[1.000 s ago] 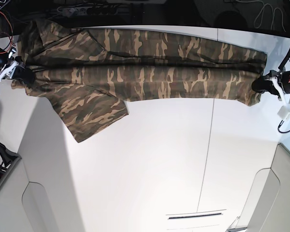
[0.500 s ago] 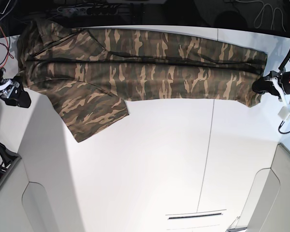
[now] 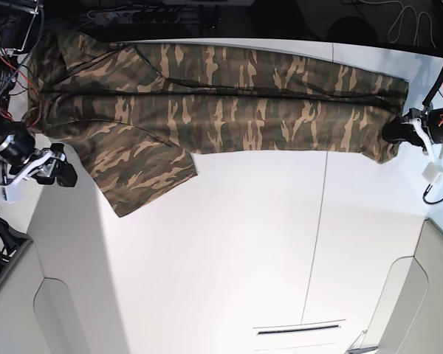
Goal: Fold the T-shirt properly
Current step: 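Grasp the loose sleeve with the right gripper and tuck it in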
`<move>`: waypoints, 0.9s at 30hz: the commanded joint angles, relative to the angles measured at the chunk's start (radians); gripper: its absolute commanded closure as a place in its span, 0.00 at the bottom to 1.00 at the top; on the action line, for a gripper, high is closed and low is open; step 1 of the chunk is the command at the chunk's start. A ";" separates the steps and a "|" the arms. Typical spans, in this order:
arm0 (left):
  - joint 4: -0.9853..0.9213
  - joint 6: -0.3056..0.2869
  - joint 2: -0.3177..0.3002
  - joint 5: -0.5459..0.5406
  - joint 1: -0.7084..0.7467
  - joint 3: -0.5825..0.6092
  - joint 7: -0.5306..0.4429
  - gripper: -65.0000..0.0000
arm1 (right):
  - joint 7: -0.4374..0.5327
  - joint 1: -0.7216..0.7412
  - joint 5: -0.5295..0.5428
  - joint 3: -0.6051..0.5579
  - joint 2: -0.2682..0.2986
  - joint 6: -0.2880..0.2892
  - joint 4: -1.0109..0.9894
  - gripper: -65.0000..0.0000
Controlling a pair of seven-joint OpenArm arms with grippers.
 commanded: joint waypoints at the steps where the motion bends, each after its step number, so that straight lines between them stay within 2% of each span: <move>1: 0.013 -0.009 -0.017 -0.011 -0.011 -0.010 -0.010 1.00 | 0.032 0.035 0.018 -0.023 0.016 0.005 -0.018 0.40; 7: 0.013 -0.009 -0.004 -0.010 -0.011 -0.010 -0.010 1.00 | 0.037 0.089 0.018 -0.164 -0.029 0.006 -0.126 0.40; 11: 0.013 -0.009 -0.004 -0.011 -0.011 -0.010 -0.010 1.00 | 0.037 0.089 0.013 -0.190 -0.071 0.007 -0.126 0.43; 13: 0.013 -0.009 -0.004 -0.011 -0.011 -0.010 -0.010 1.00 | 0.037 0.092 -0.001 -0.190 -0.088 0.007 -0.126 0.54; 18: 0.013 -0.009 -0.004 -0.010 -0.011 -0.010 -0.010 1.00 | 0.036 0.103 0.009 -0.189 -0.100 0.007 -0.122 0.98; 20: 0.013 -0.009 -0.004 -0.010 -0.011 -0.010 -0.010 1.00 | 0.011 0.102 0.022 -0.189 -0.100 0.007 -0.102 1.00; 24: 0.013 -0.009 -0.005 -0.011 -0.011 -0.010 -0.009 1.00 | -0.143 0.098 0.077 -0.181 -0.099 0.023 -0.013 1.00; 27: 0.014 -0.009 -0.016 -0.013 -0.011 -0.010 0.006 1.00 | -0.201 0.067 0.124 -0.138 -0.095 0.025 0.097 1.00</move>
